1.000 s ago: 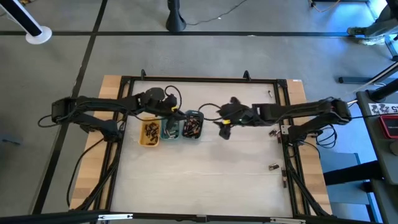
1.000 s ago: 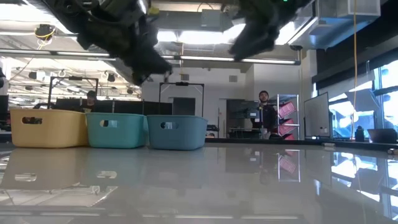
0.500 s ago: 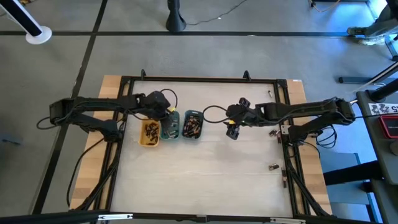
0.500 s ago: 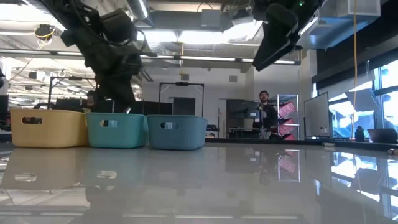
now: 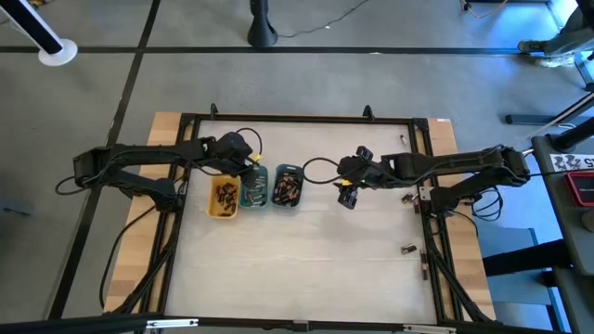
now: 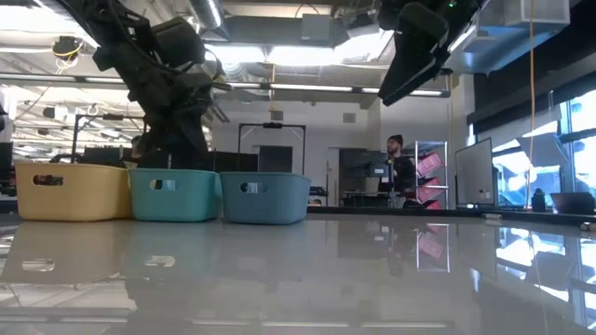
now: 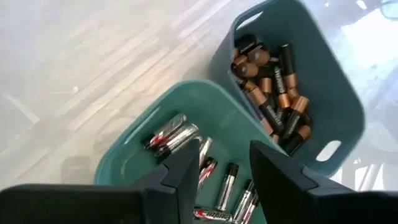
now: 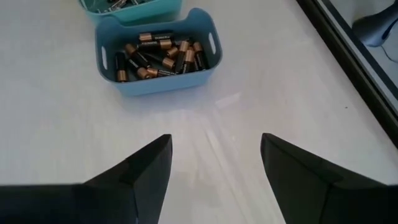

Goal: Sort batteries
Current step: Put the large black battery into the blue bin

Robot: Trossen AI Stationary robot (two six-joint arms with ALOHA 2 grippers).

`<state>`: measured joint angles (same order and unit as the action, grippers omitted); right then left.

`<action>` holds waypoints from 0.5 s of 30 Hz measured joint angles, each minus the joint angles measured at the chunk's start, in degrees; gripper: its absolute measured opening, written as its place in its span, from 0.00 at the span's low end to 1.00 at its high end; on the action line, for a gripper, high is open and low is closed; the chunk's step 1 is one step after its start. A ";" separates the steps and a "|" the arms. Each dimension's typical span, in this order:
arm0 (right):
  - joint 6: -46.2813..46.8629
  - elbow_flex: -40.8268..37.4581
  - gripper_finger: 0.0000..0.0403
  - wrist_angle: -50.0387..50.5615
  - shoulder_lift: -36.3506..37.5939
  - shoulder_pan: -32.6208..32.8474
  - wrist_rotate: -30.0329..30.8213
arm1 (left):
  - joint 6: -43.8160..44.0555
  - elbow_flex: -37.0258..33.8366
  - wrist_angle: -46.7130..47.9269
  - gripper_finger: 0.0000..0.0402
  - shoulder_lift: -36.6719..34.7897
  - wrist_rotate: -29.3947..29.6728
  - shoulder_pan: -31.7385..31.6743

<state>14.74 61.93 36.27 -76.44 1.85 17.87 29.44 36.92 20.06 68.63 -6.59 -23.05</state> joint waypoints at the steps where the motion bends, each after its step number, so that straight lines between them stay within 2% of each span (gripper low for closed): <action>1: 0.00 0.00 0.61 -0.04 0.00 0.00 -0.02 | -0.73 0.20 -0.21 0.33 -0.05 -0.06 0.00; 8: 5.54 0.00 0.61 -0.11 0.00 0.00 -3.03 | -8.06 3.42 -3.00 0.33 -0.05 -0.45 0.17; 11: 9.87 0.00 0.61 1.83 0.00 0.00 -9.38 | -11.73 4.61 -2.96 0.33 -0.05 -0.52 0.18; 15: 17.60 0.00 0.61 10.09 0.00 0.07 -20.32 | -16.49 5.02 -3.01 0.33 -0.05 -1.25 0.17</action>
<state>32.34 61.93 46.36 -76.44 1.91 -2.46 12.94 41.93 17.05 68.58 -7.84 -22.87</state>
